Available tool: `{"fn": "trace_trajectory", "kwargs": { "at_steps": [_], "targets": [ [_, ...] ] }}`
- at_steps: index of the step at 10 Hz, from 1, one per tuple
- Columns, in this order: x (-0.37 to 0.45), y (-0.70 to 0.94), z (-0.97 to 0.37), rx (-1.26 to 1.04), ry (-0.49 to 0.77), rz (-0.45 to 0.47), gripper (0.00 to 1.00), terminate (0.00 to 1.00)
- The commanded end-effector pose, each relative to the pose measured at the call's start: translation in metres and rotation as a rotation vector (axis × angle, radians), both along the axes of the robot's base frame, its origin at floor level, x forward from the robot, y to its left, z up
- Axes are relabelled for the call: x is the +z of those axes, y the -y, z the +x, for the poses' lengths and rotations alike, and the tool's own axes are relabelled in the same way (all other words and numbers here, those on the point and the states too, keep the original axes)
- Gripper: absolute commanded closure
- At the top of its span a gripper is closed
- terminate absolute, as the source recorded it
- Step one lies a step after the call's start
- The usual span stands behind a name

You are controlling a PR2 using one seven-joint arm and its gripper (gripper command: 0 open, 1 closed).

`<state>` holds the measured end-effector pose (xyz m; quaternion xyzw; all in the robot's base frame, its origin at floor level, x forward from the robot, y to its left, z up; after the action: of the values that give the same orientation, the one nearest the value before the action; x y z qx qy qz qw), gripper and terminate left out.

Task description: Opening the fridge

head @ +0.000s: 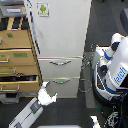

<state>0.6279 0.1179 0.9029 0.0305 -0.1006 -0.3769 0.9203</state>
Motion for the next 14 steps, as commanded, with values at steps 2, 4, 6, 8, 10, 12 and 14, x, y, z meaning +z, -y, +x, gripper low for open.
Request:
{"fn": "trace_trajectory", "kwargs": {
  "at_steps": [2, 4, 6, 8, 10, 12, 14],
  "targets": [
    [0.03, -0.008, 0.135, 0.307, -0.111, 0.061, 0.0, 0.0],
    [0.055, -0.025, 0.16, 0.419, -0.131, 0.036, 0.0, 0.0],
    [0.065, -0.034, 0.174, 0.478, -0.165, 0.011, 0.0, 0.0],
    [0.073, -0.046, 0.19, 0.567, -0.2, -0.004, 0.0, 0.0],
    [0.079, -0.052, 0.196, 0.629, -0.219, 0.002, 0.0, 0.0],
    [0.085, -0.061, 0.202, 0.683, -0.252, 0.009, 0.0, 0.0],
    [0.086, -0.057, 0.201, 0.671, -0.254, 0.015, 0.0, 0.0]
  ]
}}
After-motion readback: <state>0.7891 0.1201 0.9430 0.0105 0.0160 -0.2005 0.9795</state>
